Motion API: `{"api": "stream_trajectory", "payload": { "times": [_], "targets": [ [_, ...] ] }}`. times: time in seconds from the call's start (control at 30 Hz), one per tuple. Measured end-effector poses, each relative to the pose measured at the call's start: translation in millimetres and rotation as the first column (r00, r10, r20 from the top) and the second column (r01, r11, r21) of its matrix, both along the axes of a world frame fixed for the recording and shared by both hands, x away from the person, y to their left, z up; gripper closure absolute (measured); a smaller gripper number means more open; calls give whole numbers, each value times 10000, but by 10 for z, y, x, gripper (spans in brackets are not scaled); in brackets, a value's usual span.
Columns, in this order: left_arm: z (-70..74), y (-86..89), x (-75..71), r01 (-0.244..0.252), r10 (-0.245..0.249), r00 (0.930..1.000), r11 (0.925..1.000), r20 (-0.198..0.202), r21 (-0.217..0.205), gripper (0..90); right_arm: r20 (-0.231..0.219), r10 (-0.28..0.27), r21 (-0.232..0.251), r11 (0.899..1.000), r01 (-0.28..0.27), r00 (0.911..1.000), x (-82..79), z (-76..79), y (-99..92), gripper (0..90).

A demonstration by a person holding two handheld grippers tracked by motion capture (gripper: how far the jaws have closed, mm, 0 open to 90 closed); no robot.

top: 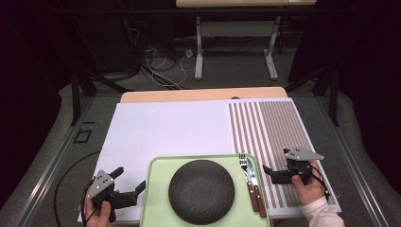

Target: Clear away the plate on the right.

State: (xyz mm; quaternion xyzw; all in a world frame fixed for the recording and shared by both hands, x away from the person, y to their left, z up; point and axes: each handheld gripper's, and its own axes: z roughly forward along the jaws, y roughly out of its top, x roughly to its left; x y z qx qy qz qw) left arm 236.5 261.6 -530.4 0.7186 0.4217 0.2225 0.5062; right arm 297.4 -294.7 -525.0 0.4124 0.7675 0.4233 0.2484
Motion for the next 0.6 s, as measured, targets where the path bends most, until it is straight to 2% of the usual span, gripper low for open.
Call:
{"api": "stream_trajectory", "payload": {
  "times": [0.23,0.33,0.5,0.6],
  "targets": [
    [-2,2,-3,-33,33,10000,10000,-27,-84,4,-243,-159,622,9979,173,9996,27,-50,-62,0],
    [-3,5,-1,-36,36,10000,10000,-42,-93,4,-351,-188,567,9982,208,9992,45,-81,-97,0],
    [-1,11,1,-25,25,10000,10000,-7,-37,4,-559,-282,896,9954,331,9980,49,-104,-126,0],
    [-2,8,1,-44,44,10000,9999,-36,-101,4,-590,-381,934,9947,435,9975,53,-117,-149,0]
  ]
}}
